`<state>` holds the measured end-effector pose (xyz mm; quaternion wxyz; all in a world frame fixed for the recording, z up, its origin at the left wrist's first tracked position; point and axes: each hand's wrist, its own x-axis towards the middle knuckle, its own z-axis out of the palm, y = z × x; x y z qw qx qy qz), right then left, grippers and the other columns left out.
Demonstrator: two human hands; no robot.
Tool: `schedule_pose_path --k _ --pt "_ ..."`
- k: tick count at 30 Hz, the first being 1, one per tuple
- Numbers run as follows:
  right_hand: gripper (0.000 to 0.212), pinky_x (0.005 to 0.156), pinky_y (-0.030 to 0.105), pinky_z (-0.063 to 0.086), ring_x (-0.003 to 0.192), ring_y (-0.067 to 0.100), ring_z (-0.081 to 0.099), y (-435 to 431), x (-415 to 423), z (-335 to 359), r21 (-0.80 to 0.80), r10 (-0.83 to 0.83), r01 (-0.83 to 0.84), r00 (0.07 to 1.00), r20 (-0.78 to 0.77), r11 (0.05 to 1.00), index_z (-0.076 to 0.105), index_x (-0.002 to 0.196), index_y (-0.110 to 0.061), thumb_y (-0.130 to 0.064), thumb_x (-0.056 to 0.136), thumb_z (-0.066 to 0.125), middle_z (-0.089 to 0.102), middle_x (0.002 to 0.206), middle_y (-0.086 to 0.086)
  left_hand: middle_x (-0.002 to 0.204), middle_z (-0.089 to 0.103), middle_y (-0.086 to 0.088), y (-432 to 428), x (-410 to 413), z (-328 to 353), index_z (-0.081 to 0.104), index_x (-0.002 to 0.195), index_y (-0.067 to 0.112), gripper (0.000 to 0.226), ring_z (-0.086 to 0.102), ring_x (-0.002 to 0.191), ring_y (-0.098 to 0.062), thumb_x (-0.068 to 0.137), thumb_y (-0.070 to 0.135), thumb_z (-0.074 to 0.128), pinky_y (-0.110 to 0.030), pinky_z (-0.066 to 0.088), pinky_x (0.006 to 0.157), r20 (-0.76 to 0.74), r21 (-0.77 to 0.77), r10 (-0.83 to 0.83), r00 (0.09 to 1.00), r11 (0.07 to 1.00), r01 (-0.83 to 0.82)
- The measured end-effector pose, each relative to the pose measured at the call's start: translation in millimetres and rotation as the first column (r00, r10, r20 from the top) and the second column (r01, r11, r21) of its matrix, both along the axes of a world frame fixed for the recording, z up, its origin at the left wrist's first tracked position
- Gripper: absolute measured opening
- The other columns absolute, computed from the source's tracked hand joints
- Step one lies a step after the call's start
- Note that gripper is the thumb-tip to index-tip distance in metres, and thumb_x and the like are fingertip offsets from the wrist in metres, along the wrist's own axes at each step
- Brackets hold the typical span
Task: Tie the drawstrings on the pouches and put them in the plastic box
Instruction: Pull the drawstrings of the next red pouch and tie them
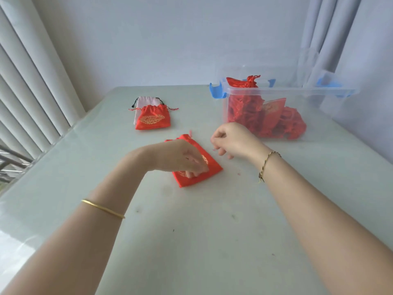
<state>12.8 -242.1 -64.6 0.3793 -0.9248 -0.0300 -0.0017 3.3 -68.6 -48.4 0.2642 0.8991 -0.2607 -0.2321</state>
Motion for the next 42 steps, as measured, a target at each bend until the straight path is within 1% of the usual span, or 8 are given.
schedule_pose_path --k 4,6,8,12,17,21,33,42 --pt "0.013 0.05 0.026 0.047 0.063 0.018 0.063 -16 -7 0 -0.003 0.001 -0.002 1.0 -0.022 1.0 0.06 0.088 -0.008 -0.009 0.09 0.047 0.067 0.087 0.013 0.082 0.063 -0.001 -3 22 -13 0.067 0.099 0.012 0.016 0.06 0.078 -0.018 0.084 0.017 0.064 -0.025 0.046 0.064 0.318 -0.256 0.374 0.871 0.919 -0.301" --pt "0.017 0.049 0.026 0.047 0.061 0.015 0.062 -24 -10 0 0.024 -0.005 0.005 1.0 -0.022 1.0 0.061 0.094 -0.002 -0.008 0.09 0.045 0.064 0.086 0.01 0.104 0.058 -0.006 -1 38 -28 0.062 0.112 0.013 0.035 0.052 0.103 -0.027 0.082 0.031 0.065 -0.035 0.046 0.078 0.484 -0.125 0.459 0.745 0.879 -0.46" --pt "0.019 0.05 0.026 0.048 0.061 0.014 0.062 -29 -11 1 0.027 -0.008 0.009 1.0 -0.02 1.0 0.061 0.097 -0.003 -0.007 0.09 0.044 0.062 0.086 0.008 0.115 0.056 -0.009 -2 48 -44 0.062 0.112 0.015 0.041 0.045 0.115 -0.031 0.08 0.041 0.065 -0.041 0.042 0.091 0.463 0.023 0.428 0.776 0.869 -0.494" --pt "0.023 0.049 0.023 0.047 0.063 0.012 0.061 -36 -9 3 0.054 -0.009 0.01 1.0 -0.009 0.999 0.06 0.098 -0.011 -0.003 0.09 0.039 0.062 0.094 0.008 0.103 0.058 -0.009 -15 44 -51 0.062 0.093 0.015 0.015 0.05 0.103 -0.029 0.08 0.023 0.066 -0.039 0.042 0.087 0.477 -0.12 0.441 0.76 0.89 -0.44" --pt "0.04 0.058 0.025 0.05 0.09 0.018 0.064 -50 -8 10 0.147 -0.013 0.02 0.999 -0.052 0.989 0.058 0.107 -0.018 0.004 0.087 0.031 0.06 0.11 0.007 0.076 0.05 0.007 -35 23 -15 0.051 0.087 0.013 0.013 0.045 0.067 -0.004 0.084 0.003 0.059 -0.008 0.035 0.058 0.395 -0.366 0.271 0.878 0.923 -0.12" --pt "0.049 0.072 0.033 0.05 0.079 0.013 0.061 -58 -13 20 0.349 0.026 0.035 0.985 -0.169 0.937 0.06 0.106 -0.014 0.011 0.08 0.027 0.063 0.093 0.001 0.075 0.05 0.008 -47 13 3 0.05 0.084 0.014 0.015 0.044 0.065 -0.003 0.083 0.002 0.06 -0.007 0.036 0.059 0.416 -0.402 0.196 0.888 0.915 -0.014" --pt "0.016 0.054 0.019 0.042 0.055 0.008 0.055 -74 -27 34 0.275 0.136 -0.077 0.969 -0.204 0.958 0.063 0.077 -0.014 -0.007 0.089 0.054 0.065 0.071 0.003 0.087 0.051 0.008 -38 18 3 0.048 0.094 0.019 0.009 0.046 0.072 -0.006 0.09 0.013 0.054 -0.006 0.036 0.058 0.441 -0.415 0.275 0.855 0.907 -0.078" --pt "0.021 0.046 0.019 0.048 0.046 0.011 0.058 -66 -25 41 0.488 -0.052 0.104 0.991 -0.12 0.867 0.051 0.075 -0.011 -0.003 0.091 0.039 0.064 0.062 0.008 0.084 0.05 0.011 -39 14 6 0.042 0.105 0.018 0.013 0.047 0.068 -0.005 0.094 0.019 0.049 -0.011 0.038 0.057 0.375 -0.366 0.235 0.897 0.926 -0.089"
